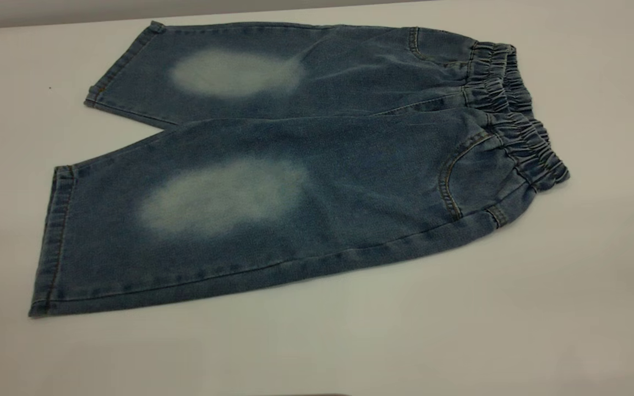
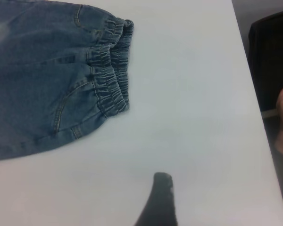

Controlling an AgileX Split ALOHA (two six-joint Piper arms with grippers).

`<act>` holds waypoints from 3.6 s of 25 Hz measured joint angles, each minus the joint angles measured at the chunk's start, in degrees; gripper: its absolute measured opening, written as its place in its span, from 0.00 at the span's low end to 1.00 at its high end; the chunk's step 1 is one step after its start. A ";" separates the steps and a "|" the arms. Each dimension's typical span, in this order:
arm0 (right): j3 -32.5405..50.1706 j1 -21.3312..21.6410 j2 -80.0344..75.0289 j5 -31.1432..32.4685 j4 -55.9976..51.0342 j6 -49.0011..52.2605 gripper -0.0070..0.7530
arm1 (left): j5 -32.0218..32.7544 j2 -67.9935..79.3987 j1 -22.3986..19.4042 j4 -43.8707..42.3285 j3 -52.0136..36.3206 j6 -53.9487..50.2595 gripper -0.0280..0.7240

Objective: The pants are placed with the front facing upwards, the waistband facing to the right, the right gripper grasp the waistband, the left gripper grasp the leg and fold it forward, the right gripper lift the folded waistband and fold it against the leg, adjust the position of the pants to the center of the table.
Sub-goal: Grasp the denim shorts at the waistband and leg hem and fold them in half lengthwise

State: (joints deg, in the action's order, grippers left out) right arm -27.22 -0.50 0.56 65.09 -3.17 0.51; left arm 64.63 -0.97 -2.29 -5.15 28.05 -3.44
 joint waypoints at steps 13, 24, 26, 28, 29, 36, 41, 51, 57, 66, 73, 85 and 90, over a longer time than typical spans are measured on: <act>0.00 0.00 0.00 0.00 0.00 0.00 0.78 | 0.00 0.00 0.00 0.00 0.00 0.00 0.71; -3.13 -0.73 -7.16 -0.80 -2.81 1.49 0.77 | -1.62 6.57 0.00 0.00 1.31 0.01 0.71; -5.92 -0.73 -11.85 -2.35 -3.08 1.44 0.77 | -4.35 11.65 0.00 0.00 3.09 0.07 0.71; -8.84 -0.73 -17.74 -4.35 -4.02 1.38 0.77 | -7.25 18.15 0.00 0.05 5.36 0.07 0.71; -9.83 -0.73 -20.96 -5.70 -4.64 1.23 0.77 | -8.92 21.03 0.00 0.16 6.38 0.02 0.71; -11.64 -0.73 -42.56 -18.08 -16.10 -5.33 0.77 | -21.94 42.77 0.00 7.58 11.05 0.02 0.71; -11.64 -0.73 -55.90 -24.22 -27.95 -14.89 0.79 | -26.19 54.08 0.00 13.58 11.81 1.50 0.71; -11.94 -0.73 -79.85 -33.73 -45.44 -31.88 0.80 | -37.87 62.98 0.00 24.96 11.92 12.47 0.71; -12.11 -0.73 -91.61 -38.12 -55.03 -40.44 0.80 | -39.48 64.64 0.00 27.32 11.92 14.98 0.71; -16.35 -0.73 -108.44 -36.31 -71.36 -57.47 0.80 | -40.31 64.79 0.00 27.44 11.92 15.17 0.71; -19.68 1.12 -115.83 -35.45 -73.13 -59.43 0.79 | -40.31 64.79 0.00 27.44 11.92 15.17 0.71; -20.44 6.20 -122.66 -30.70 -82.15 -69.12 0.79 | -41.20 64.79 0.00 27.44 11.92 15.17 0.71; -20.62 6.20 -125.07 -26.77 -91.78 -79.53 0.78 | -41.20 64.79 0.00 27.44 11.92 15.17 0.71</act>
State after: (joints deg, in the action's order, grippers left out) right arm -47.84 5.70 -124.51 38.32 -94.95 -79.02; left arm 23.43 63.82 -2.29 22.29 39.96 11.73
